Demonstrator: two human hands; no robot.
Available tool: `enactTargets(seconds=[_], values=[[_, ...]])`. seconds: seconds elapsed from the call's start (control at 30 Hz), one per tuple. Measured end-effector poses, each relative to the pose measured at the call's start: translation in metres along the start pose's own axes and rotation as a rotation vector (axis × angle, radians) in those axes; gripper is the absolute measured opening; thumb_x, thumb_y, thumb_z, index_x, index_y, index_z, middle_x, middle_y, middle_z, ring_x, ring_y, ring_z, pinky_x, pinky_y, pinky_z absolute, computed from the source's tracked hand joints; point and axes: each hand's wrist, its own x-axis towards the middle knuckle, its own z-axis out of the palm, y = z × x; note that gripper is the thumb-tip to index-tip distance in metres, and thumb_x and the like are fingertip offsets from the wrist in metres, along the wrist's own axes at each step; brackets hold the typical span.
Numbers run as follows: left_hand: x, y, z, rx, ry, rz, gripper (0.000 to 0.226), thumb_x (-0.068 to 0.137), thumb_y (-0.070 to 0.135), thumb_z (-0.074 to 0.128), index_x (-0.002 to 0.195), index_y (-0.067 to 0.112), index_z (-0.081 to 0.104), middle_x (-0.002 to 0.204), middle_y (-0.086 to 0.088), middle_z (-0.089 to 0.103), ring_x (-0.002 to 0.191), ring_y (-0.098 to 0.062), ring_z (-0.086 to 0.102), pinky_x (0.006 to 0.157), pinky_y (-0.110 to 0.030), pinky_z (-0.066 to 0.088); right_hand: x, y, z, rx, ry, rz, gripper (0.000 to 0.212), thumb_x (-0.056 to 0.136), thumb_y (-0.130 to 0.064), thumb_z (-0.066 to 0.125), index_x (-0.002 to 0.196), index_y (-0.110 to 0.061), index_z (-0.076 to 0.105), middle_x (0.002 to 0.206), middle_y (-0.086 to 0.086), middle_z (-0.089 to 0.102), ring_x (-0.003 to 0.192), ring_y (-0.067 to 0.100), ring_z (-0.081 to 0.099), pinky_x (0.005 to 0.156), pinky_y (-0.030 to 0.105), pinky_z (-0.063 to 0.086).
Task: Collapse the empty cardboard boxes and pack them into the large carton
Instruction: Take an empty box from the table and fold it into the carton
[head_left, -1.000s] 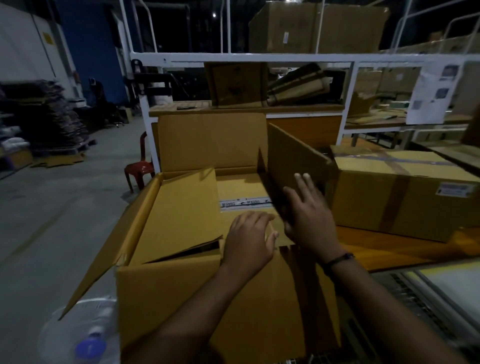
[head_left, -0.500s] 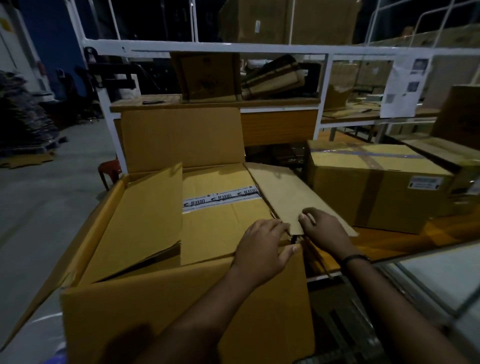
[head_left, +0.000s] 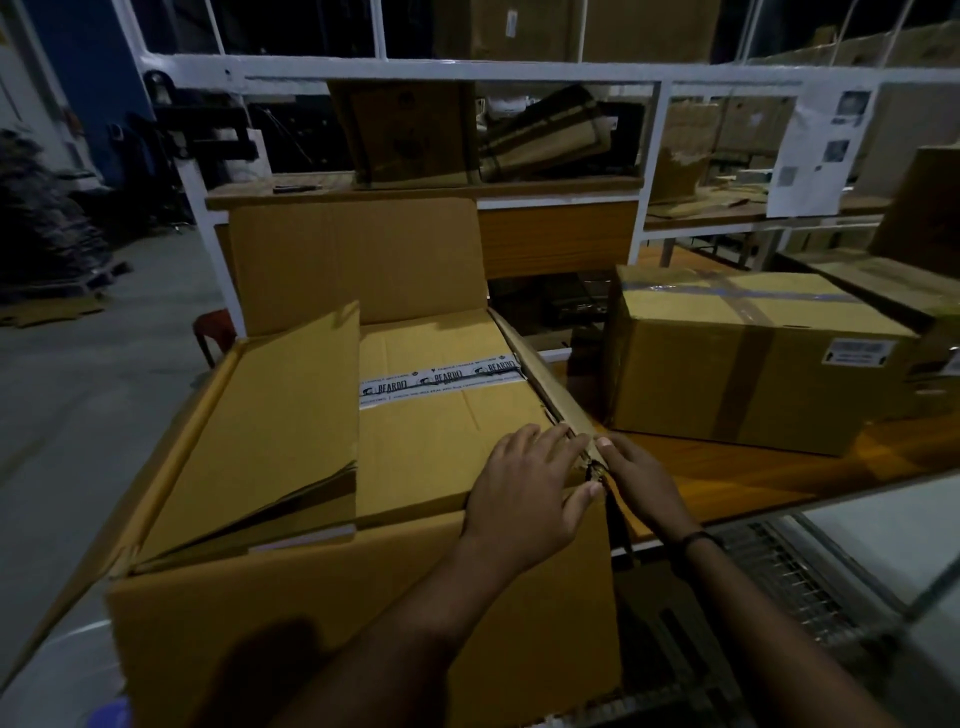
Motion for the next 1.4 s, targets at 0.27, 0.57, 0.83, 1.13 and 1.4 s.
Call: enactTargets(seconds=[0.27,0.57,0.83,1.13,1.4], values=[[-0.010,-0.013,-0.013,-0.055,-0.056,-0.066,0.066,0.100,0.068,0.036,0.153,0.030,0.044,0.160,0.001,0.043,0.146,-0.022,0.036,0.121,-0.042,0.028,0.005,-0.035,-0.012,-0.500,0.288,-0.309,0.034,0.099,-0.038,0.055,0.123,-0.018,0.067,0.126,0.007,0.068,0.117,0.025,0.060,0.104,0.047,0.044],[-0.055,-0.071,-0.061,-0.018,-0.252,-0.426,0.072,0.100,0.071,0.029,0.154,0.025,0.042,0.170,-0.007,0.019,0.155,-0.031,0.019,0.119,-0.049,0.028,-0.019,-0.114,0.076,-0.573,0.074,-0.543,0.038,0.101,-0.036,0.056,0.136,-0.020,0.060,0.150,0.002,0.051,0.144,0.020,0.038,0.120,0.038,0.026],[-0.089,-0.129,-0.133,0.157,-0.043,-0.548,0.067,0.100,0.035,0.054,0.160,0.028,0.025,0.170,-0.008,0.016,0.138,-0.029,0.048,0.103,-0.043,0.051,-0.052,-0.175,0.180,-0.317,-0.131,-0.650,0.049,0.108,-0.033,0.045,0.156,-0.033,0.035,0.153,-0.004,0.048,0.137,0.017,0.046,0.104,0.032,0.044],[-0.157,-0.208,-0.195,0.368,-0.136,-0.776,0.072,0.101,0.040,0.050,0.161,0.015,0.020,0.170,-0.017,0.008,0.157,-0.036,0.002,0.128,-0.047,0.004,-0.088,-0.256,0.280,-0.228,-0.398,-0.780,0.049,0.107,-0.026,0.043,0.156,-0.028,0.035,0.147,0.008,0.055,0.129,0.027,0.052,0.098,0.042,0.050],[-0.209,-0.233,-0.176,0.485,-0.239,-0.789,0.079,0.102,0.049,0.042,0.163,0.012,0.010,0.172,-0.012,0.005,0.158,-0.032,0.005,0.127,-0.047,0.002,-0.110,-0.253,0.329,-0.269,-0.518,-0.799,0.050,0.105,-0.027,0.040,0.155,-0.024,0.039,0.151,0.005,0.051,0.132,0.026,0.051,0.108,0.041,0.045]])
